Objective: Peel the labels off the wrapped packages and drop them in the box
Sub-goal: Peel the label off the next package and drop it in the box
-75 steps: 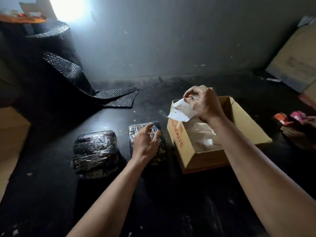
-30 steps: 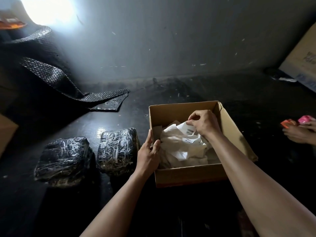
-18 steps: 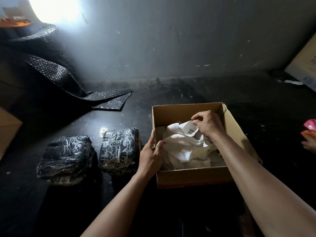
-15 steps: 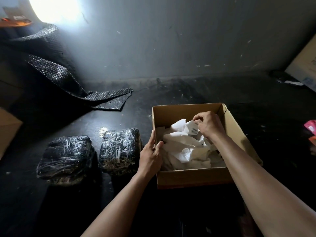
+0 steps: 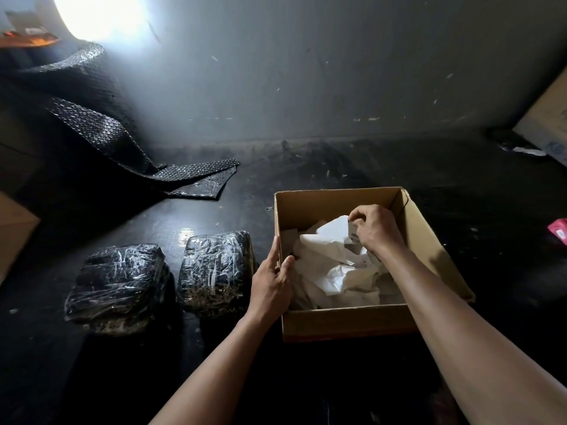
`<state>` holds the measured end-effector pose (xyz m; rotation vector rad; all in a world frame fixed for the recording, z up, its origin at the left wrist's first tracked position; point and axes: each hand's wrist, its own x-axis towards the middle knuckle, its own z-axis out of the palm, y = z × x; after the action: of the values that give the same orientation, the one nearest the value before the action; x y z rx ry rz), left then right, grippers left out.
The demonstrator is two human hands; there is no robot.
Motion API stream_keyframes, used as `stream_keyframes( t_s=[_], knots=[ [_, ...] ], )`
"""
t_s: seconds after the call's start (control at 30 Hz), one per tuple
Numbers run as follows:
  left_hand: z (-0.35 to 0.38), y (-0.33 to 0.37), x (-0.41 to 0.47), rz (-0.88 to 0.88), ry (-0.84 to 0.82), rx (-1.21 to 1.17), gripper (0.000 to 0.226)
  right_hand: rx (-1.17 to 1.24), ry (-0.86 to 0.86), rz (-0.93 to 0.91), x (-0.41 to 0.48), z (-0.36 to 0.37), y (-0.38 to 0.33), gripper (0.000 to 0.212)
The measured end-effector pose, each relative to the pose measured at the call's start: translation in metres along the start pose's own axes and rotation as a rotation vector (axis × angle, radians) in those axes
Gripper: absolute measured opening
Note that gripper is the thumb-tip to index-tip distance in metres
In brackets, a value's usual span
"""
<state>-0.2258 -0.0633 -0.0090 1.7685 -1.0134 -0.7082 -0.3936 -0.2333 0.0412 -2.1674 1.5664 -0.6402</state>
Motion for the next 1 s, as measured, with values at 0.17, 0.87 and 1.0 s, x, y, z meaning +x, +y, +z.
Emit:
stream_keyframes(
  t_s=[0.17, 0.87, 1.0],
  knots=[
    [0.001, -0.002, 0.001, 0.017, 0.01, 0.008, 0.058, -0.06, -0.001, 0.017, 0.002, 0.004, 0.002, 0.017],
    [0.002, -0.003, 0.001, 0.033, 0.018, 0.019, 0.057, 0.068, -0.048, 0.048, 0.001, -0.018, 0.003, 0.017],
    [0.002, -0.002, 0.001, 0.024, 0.02, 0.007, 0.058, 0.003, -0.013, 0.049, 0.003, -0.019, 0.005, 0.016]
  ],
)
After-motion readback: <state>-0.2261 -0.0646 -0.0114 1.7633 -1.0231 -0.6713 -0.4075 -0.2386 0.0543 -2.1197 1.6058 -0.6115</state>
